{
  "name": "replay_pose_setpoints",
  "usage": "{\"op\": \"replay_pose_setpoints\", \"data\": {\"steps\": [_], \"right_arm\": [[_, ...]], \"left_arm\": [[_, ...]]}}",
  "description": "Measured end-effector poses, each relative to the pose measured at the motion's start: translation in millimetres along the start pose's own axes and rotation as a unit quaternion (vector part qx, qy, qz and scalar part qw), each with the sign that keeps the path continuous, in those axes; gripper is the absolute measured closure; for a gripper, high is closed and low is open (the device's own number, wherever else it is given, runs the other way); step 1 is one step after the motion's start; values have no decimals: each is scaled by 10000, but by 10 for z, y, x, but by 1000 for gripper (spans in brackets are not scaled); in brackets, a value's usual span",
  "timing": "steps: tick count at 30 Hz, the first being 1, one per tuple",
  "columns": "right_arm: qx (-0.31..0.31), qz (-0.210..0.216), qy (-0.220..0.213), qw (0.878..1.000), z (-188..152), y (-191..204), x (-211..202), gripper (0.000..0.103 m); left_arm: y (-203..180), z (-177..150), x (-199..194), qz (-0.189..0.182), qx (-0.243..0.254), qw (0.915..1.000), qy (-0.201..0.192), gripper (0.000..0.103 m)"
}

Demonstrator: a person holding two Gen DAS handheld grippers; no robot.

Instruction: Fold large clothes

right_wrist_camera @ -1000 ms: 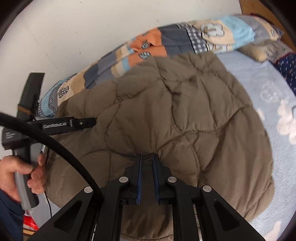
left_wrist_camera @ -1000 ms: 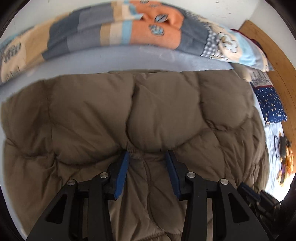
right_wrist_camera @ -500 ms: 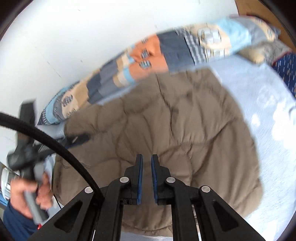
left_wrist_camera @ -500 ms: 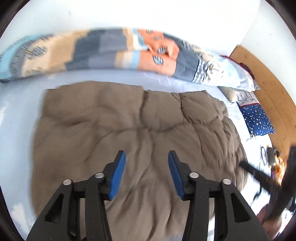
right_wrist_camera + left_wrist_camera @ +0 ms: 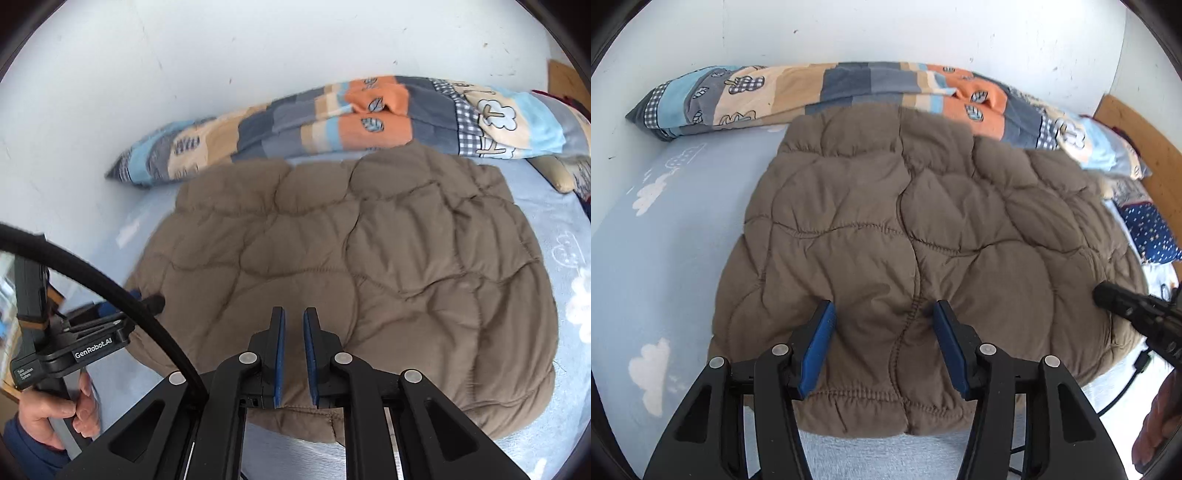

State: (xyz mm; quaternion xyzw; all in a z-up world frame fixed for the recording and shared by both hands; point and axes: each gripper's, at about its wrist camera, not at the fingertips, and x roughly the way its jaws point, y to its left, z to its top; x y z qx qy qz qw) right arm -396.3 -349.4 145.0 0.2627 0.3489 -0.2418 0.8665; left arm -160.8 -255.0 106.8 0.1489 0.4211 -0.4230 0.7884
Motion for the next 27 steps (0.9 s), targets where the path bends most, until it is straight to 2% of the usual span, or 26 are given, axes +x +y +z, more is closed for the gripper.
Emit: {"op": "replay_pose_setpoints", "data": {"steps": [3,8,15,27], "right_arm": [[131,-51,311,9994,-39,-61,232,92],[419,-9,598,9973,-97,-155,454,92],[323,-141,665,9972,-123,-136,538,92],[268,-135,685,9972,-119,-108,588,92]], "left_arm": [[42,-2,77,-62,-134,9999,57,48],[-63,-21,203,201,88,9997,97,46],[-92,-32,245,298,206,9993,56,45],[-141,-15,253,461,377,9982,41,44]]}}
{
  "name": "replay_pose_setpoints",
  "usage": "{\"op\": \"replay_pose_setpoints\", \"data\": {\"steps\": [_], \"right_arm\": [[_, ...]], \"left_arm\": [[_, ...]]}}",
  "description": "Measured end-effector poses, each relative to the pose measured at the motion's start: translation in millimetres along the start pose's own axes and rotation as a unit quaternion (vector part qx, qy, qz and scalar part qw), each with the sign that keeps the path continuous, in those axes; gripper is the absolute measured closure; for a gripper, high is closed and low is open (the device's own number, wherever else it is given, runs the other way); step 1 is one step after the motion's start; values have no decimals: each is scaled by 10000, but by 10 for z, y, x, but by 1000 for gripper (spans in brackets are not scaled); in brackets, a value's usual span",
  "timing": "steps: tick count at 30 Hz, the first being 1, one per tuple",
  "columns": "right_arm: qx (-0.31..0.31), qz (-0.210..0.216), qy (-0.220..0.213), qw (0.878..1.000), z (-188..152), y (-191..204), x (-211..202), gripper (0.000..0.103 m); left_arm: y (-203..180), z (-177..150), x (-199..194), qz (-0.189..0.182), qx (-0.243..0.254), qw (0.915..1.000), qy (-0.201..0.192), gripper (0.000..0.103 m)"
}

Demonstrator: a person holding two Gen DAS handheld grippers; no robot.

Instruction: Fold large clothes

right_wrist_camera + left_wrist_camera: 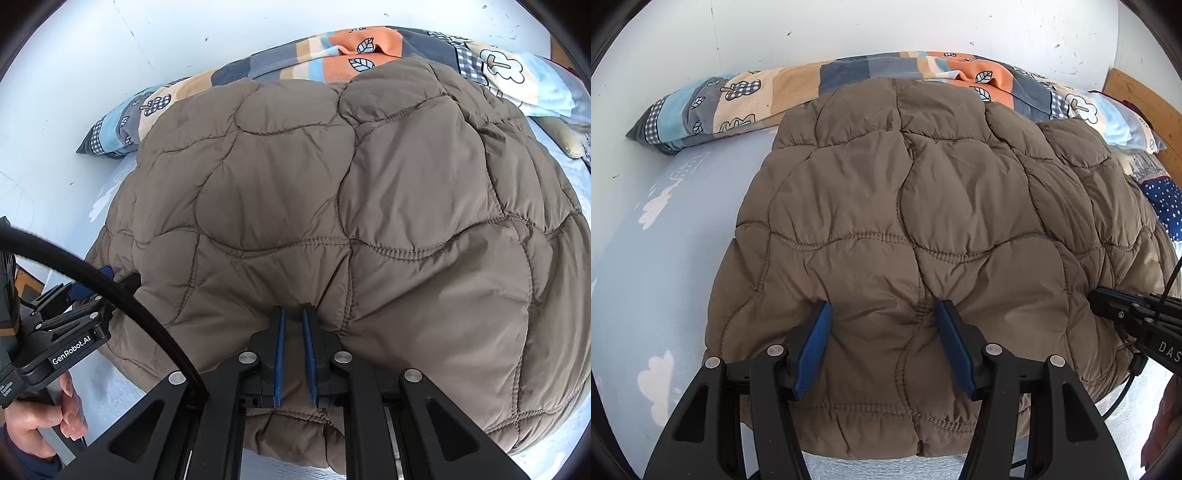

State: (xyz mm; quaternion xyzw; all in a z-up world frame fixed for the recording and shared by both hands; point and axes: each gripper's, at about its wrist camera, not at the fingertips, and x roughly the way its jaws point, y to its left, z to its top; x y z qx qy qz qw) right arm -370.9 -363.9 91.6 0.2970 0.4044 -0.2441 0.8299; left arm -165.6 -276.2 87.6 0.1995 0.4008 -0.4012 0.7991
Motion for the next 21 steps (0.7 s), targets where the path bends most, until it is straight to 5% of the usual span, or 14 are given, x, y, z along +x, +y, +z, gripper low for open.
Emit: {"op": "replay_pose_setpoints", "data": {"steps": [21], "right_arm": [[-1,45,43,10000,17,-3,17,92]], "left_arm": [[-69,24,33,223,209,9995,-31,42]]}}
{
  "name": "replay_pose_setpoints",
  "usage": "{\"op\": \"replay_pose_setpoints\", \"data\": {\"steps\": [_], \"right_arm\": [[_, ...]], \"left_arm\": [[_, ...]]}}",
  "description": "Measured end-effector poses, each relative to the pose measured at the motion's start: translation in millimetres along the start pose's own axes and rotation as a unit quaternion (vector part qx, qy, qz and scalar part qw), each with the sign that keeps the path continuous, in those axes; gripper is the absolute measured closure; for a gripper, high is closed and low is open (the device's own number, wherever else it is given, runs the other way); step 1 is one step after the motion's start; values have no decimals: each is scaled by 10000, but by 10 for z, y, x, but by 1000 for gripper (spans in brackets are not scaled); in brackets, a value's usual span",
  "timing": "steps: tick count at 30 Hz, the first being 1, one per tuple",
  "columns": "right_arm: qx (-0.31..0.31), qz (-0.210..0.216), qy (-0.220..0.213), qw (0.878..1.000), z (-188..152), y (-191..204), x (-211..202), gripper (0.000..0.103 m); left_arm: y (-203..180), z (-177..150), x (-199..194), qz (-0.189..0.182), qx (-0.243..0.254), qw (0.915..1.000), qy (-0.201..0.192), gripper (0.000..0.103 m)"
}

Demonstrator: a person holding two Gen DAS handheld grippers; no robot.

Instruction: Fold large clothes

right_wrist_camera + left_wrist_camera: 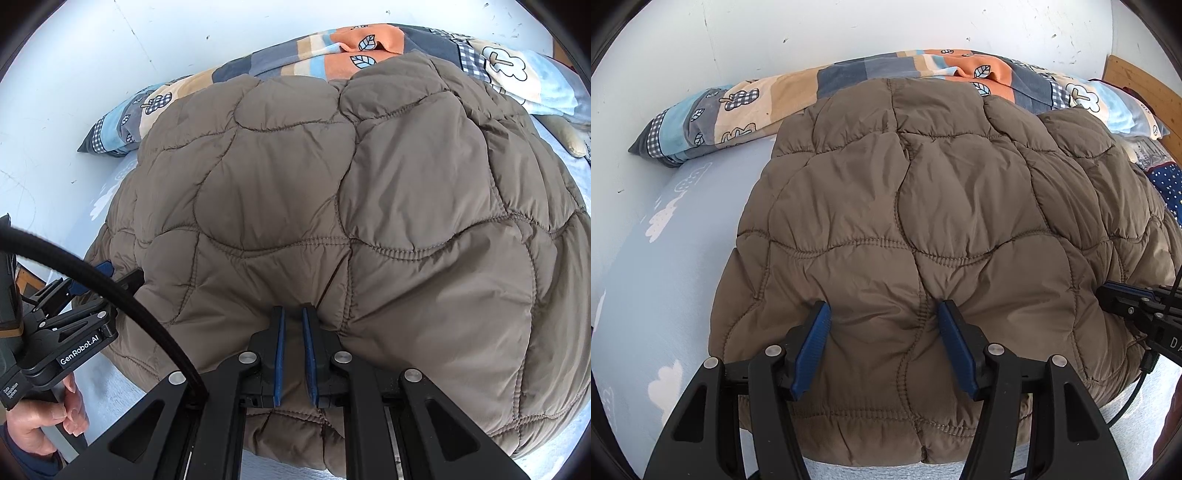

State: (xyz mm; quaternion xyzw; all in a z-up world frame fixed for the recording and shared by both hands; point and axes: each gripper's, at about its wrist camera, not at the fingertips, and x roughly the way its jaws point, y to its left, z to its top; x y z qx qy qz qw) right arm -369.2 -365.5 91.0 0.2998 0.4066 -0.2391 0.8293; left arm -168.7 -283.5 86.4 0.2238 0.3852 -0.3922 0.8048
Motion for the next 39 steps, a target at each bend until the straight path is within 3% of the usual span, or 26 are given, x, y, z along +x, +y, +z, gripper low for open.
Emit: {"op": "replay_pose_setpoints", "data": {"steps": [8,14,16,19,23,27,28,32,39], "right_arm": [[26,72,29,10000,11,-51,-13,92],[281,441,81,9986,94,-137,-153,91],[400,701,-91,9967,148,-196,-303,89],[334,626,-672,9952,265,-274,-612,86],[586,6,-1035,9929,352,-531,-756,75],[974,-398,-588,9927,289,-861,-507,75],[1073,-361,-388,9928,259,-910,-410,75],[1097,-412,-307,9926,208,-959,-318,75],[1247,-197,-283,9916,202,-1054,-404,74]], "left_arm": [[1,7,-7,-9,-3,10000,14,42],[272,142,-128,-495,-535,9973,-93,42],[395,232,-247,-571,-704,9953,-351,43],[577,327,-358,-618,-953,9915,-635,43],[719,335,-174,-478,-1094,9923,-333,43],[748,285,136,-377,-1148,9923,254,42],[736,271,183,-387,-1111,9925,329,42],[766,259,274,-481,-1118,9914,472,40],[1081,341,69,-1235,-1479,9805,388,40]]}}
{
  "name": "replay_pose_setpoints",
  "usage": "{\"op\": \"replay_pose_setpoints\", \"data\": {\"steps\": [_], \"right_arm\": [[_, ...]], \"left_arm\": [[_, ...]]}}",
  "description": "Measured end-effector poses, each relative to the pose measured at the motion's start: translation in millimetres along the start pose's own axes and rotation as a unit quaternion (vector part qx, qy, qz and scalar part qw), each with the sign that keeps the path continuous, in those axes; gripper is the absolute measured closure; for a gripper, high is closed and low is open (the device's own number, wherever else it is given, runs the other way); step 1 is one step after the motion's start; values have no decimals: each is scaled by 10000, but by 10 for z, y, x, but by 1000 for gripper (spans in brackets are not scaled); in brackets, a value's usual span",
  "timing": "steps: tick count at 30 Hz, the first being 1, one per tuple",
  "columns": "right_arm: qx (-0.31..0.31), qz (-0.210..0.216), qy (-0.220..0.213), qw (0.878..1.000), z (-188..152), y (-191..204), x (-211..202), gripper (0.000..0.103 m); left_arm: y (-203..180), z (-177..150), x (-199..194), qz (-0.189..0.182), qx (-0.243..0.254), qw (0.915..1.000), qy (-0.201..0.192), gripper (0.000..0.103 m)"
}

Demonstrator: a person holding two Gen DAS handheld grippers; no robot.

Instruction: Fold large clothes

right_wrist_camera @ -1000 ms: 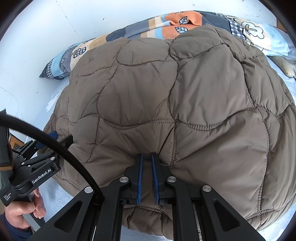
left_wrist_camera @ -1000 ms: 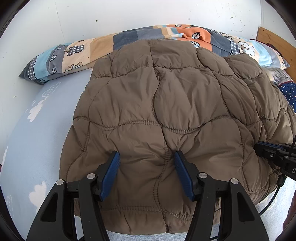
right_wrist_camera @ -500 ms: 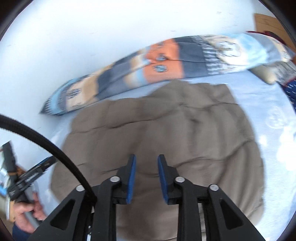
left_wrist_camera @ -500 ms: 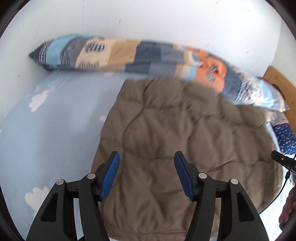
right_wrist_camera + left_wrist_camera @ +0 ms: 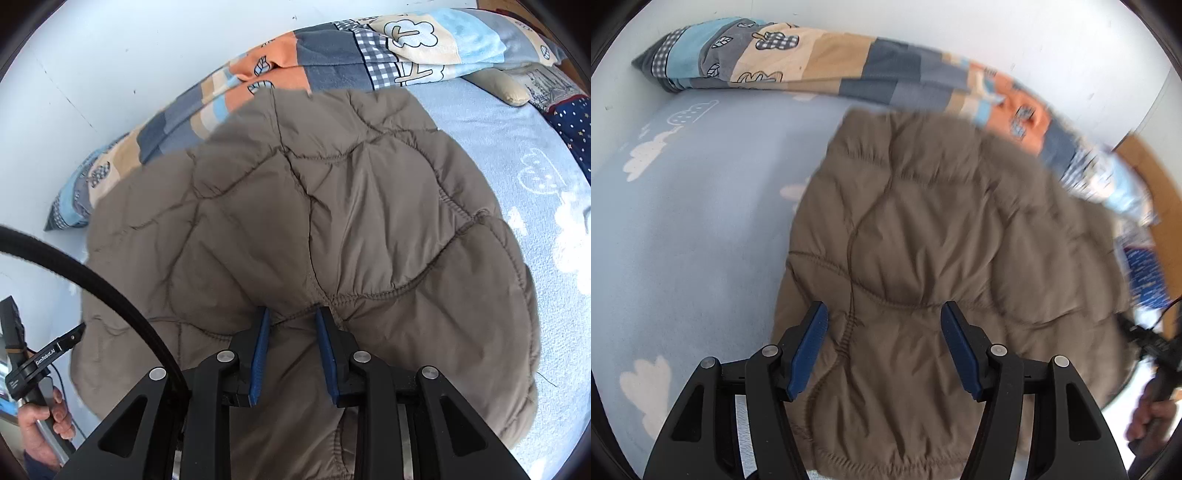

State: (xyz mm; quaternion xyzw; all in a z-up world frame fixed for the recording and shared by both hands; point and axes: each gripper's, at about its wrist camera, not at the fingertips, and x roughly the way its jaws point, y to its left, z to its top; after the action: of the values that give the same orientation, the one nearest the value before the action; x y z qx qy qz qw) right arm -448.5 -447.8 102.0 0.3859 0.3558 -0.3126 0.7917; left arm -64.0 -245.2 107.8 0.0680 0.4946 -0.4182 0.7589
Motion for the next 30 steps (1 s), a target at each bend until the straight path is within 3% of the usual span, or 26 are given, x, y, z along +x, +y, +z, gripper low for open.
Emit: {"op": "replay_pose_setpoints", "data": {"steps": [4,7,17,19,23,25,28,30], "right_arm": [[12,230,-304,9993,56,-14,-288,72],[11,78,-385,9992,44,-61,-420,71],[170,-254,201,9993,-38,-229,-83,77],[165,-279,289,9991,-56,-255,-2,77],[92,-366,340,9987,-92,-238,80,77],[67,-379,330,9987,-91,-223,76,77],[28,-221,252,9994,-51,-140,-8,74],[45,205,116,9997,-15,-142,-210,63]], "left_arm": [[301,51,-152,-135,-374,9992,-105,40],[438,27,-15,227,-416,9988,125,40],[365,-93,483,823,-80,9948,593,37],[445,-130,562,791,-231,9944,663,24],[605,-130,599,546,-528,9942,760,19],[636,-79,498,339,-632,9950,697,27],[780,39,276,-335,-882,9941,529,28],[933,88,166,-775,-1092,9901,428,28]]}}
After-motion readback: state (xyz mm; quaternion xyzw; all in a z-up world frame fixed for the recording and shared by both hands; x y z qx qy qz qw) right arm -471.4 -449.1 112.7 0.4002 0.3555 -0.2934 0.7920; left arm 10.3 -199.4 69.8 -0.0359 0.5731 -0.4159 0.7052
